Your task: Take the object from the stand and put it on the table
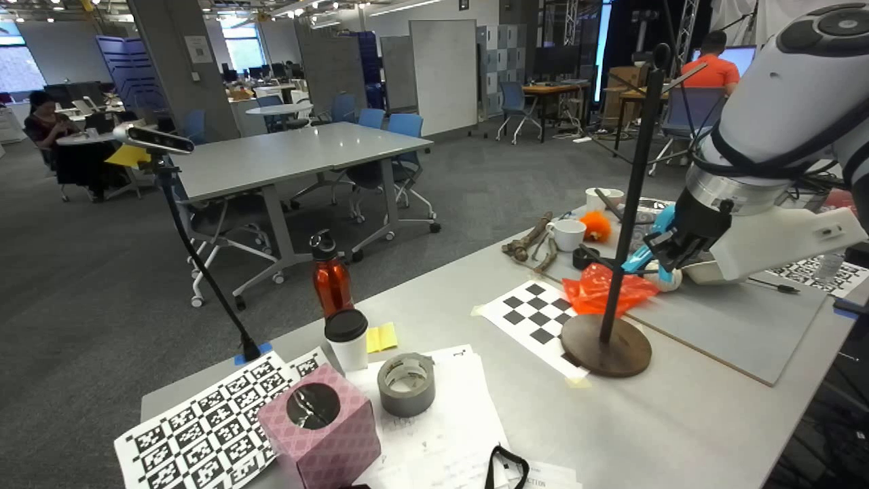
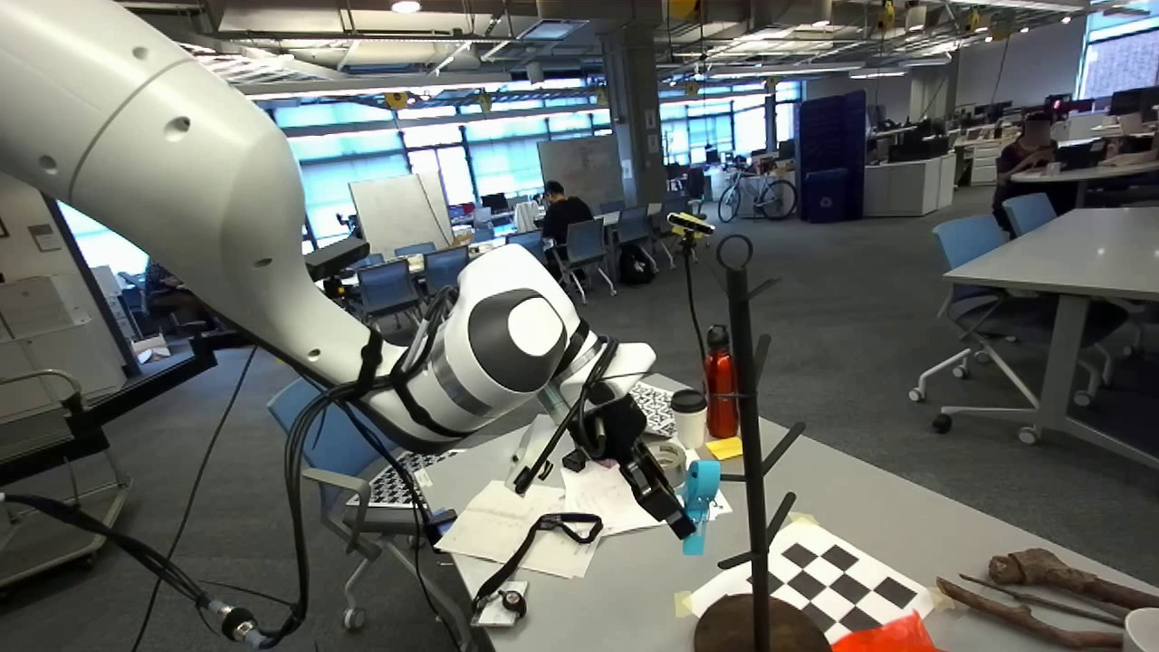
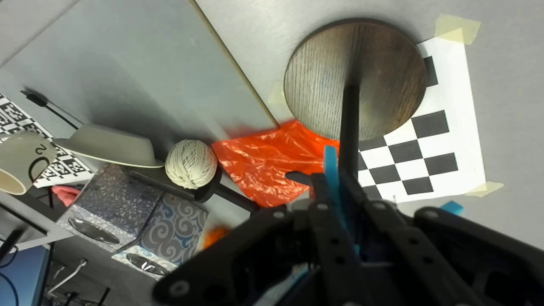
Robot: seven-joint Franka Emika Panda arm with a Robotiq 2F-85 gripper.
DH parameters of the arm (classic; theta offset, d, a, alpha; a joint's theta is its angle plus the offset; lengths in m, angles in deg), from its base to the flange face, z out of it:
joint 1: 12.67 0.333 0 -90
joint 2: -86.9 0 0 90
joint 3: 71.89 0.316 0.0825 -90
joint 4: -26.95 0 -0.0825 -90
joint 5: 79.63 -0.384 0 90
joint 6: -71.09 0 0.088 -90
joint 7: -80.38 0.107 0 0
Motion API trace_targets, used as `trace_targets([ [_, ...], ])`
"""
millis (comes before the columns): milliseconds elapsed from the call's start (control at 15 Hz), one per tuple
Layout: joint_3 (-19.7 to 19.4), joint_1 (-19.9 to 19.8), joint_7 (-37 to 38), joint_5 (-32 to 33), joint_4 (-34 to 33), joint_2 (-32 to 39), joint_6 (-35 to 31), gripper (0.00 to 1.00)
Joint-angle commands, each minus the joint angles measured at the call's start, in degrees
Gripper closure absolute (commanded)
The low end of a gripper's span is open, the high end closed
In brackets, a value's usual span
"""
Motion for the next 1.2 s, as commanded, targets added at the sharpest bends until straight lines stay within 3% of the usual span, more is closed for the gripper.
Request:
trace_targets([
  [0, 0.8, -1.1, -3.1, -2.4, 1.9, -2.6, 0.1, 0.97],
  [1133, 1.5, -1.3, -7.8, -6.1, 4.6, -5.9, 0.1, 0.97],
])
